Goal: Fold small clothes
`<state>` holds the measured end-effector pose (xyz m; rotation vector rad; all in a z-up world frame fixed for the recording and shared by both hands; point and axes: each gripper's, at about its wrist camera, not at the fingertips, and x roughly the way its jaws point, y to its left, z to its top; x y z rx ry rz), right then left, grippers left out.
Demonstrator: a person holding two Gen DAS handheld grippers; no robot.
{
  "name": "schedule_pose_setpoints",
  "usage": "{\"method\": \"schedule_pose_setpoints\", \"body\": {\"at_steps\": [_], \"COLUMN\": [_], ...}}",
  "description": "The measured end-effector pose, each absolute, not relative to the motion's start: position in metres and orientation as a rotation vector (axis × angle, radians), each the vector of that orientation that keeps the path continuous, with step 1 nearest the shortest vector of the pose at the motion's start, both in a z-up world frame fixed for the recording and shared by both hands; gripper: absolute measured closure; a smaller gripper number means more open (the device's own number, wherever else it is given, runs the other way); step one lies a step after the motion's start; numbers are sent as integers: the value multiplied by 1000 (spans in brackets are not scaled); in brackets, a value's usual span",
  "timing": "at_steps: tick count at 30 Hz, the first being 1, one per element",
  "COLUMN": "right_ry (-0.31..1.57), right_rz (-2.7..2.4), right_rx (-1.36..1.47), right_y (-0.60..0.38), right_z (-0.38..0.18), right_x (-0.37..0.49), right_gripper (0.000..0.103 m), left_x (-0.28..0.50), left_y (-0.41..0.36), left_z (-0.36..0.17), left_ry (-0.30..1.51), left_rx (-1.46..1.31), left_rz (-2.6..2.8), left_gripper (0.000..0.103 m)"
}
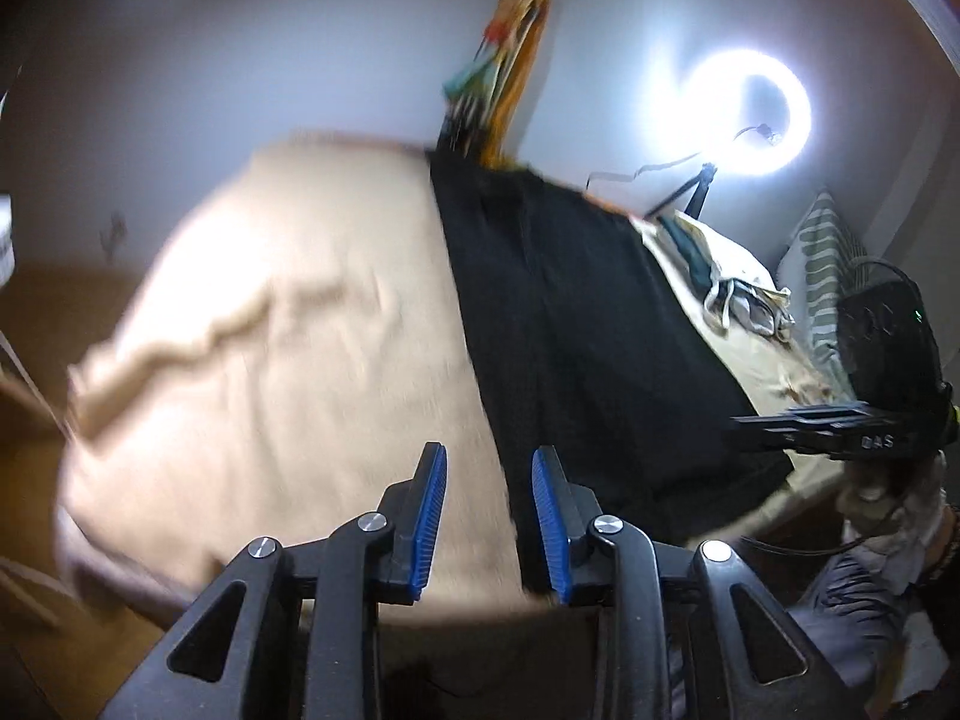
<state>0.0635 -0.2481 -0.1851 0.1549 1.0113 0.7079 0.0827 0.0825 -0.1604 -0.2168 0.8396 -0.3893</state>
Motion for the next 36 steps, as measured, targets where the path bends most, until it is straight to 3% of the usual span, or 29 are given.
{"method": "schedule_pose_setpoints", "body": {"at_steps": [3, 5, 7, 10, 16, 32, 36], "right_ry": [909, 843, 793, 733, 675, 733, 742], "right_rz": [653, 604, 564, 501, 408, 288, 298], "right_rx": [159, 167, 180, 208, 299, 390, 375], "right_y": [-274, -296, -313, -349, -404, -515, -528], "right_z": [-163, -147, -135, -116, -105, -137, -131], "right_x": [49, 39, 32, 24, 23, 90, 102], "right_gripper": [87, 74, 68, 67, 67, 67, 67], "left_x": [96, 106, 112, 112, 122, 75, 78], "left_y": [80, 74, 63, 37, -6, -216, -247], "left_z": [-134, -121, -109, -89, -70, -187, -212], "left_ry": [780, 753, 740, 669, 662, 854, 878], "left_rx": [-148, -87, -8, 200, 223, 262, 324], "left_rz": [-392, -390, -407, -395, -491, -849, -842], "left_gripper": [74, 74, 74, 74, 73, 72, 52]}}
